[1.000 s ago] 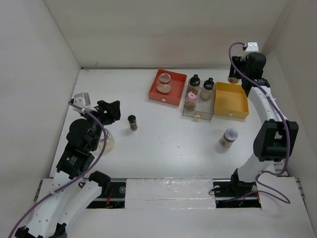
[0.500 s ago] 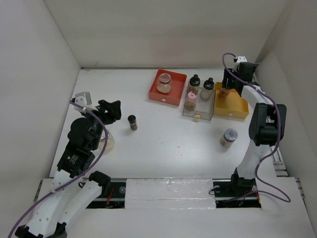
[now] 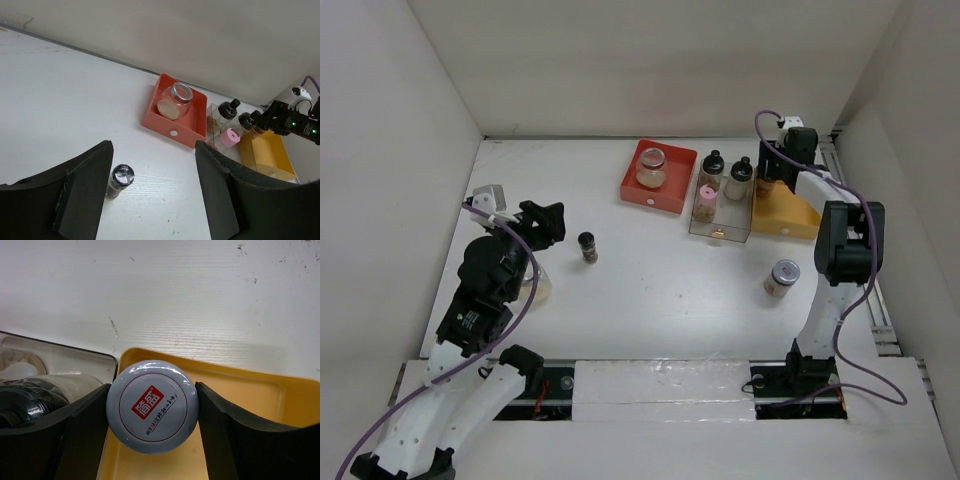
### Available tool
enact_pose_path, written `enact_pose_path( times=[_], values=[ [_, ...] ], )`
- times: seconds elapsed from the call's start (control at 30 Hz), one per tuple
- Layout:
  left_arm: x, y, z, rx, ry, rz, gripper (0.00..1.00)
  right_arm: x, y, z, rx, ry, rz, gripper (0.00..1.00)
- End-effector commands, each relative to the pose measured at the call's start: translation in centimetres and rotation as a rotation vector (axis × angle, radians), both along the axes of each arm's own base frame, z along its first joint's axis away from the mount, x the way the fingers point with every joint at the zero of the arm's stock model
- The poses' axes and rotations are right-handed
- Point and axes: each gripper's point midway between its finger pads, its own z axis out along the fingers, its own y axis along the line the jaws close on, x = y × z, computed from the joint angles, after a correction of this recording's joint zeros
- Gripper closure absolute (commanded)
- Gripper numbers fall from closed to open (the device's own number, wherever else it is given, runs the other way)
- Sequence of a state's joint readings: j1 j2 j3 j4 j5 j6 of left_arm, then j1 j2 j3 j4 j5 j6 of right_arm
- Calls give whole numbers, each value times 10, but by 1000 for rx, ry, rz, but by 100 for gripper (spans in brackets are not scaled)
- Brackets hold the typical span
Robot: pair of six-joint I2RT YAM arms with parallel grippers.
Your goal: Organize the condiment bottles
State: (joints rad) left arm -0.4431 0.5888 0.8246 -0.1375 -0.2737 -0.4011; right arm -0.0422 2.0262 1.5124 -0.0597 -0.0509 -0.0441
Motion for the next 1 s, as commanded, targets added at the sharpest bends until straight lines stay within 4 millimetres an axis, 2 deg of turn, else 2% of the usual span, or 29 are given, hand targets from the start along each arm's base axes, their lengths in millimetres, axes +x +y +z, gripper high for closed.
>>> enact_pose_path(
  times=[0.0,0.1,0.13,0.17,0.23,0.33,0.37,0.4,0.43,0.47,0.5,0.53,0.57,0.6,0.63,0.67,0.7,0.73,0.77,0.8,0.83,0.87,0.97],
  values=[
    [2,-1,12,-7,-43,0,38,29,3,79,-5,-226,-22,26],
    [2,-1,12,-7,-43,0,38,22,4,99,-17,-257,-40,16],
    [0,0,14,-11,-51,0,38,16,4,95,-17,-246,-40,15],
    [0,-1,14,-11,-51,-9,38,11,2,110,-21,-272,-49,13],
    [-2,-2,16,-15,-60,-18,38,1,0,121,-27,-287,-62,9],
    [-5,-5,21,-23,-77,-44,38,-28,-1,145,-30,-323,-98,9],
    [-6,-7,21,-23,-77,-54,38,-43,-4,130,-27,-290,-123,10],
    [-6,-9,21,-32,-75,-65,38,-63,1,155,-9,-341,-139,16],
    [-7,-13,21,-32,-75,-88,38,-79,-5,154,-22,-336,-190,22],
    [-8,-16,23,-35,-84,-107,38,-96,2,150,-39,-322,-204,36],
    [-9,-19,23,-35,-84,-119,38,-123,1,115,-69,-248,-225,57],
    [-10,-21,23,-35,-84,-134,38,-147,1,131,-67,-291,-248,60],
    [-10,-28,21,-31,-74,-171,38,-165,1,121,-86,-273,-261,60],
    [-11,-31,21,-31,-74,-186,38,-186,-2,92,-101,-211,-257,60],
    [-11,-34,23,-31,-75,-202,38,-203,-2,102,-82,-239,-255,46],
    [-12,-40,21,-29,-67,-234,37,-224,-4,83,-103,-152,-250,34],
    [-13,-42,24,-32,-77,-249,37,-237,-5,74,-96,-112,-257,24],
    [-14,-44,24,-32,-77,-260,36,-249,-6,64,-105,-72,-254,10],
    [-14,-44,24,-32,-77,-260,36,-260,-6,65,-86,-70,-266,4],
    [-16,-43,26,-35,-86,-260,36,-276,-6,54,-84,-24,-260,0],
    [-16,-43,26,-35,-86,-260,34,-282,-5,45,-87,11,-251,0],
    [-18,-42,33,-40,-103,-260,34,-289,-3,46,-72,9,-252,0],
    [-21,-41,35,-43,-112,-260,33,-305,5,31,-13,39,-252,0]
  ],
)
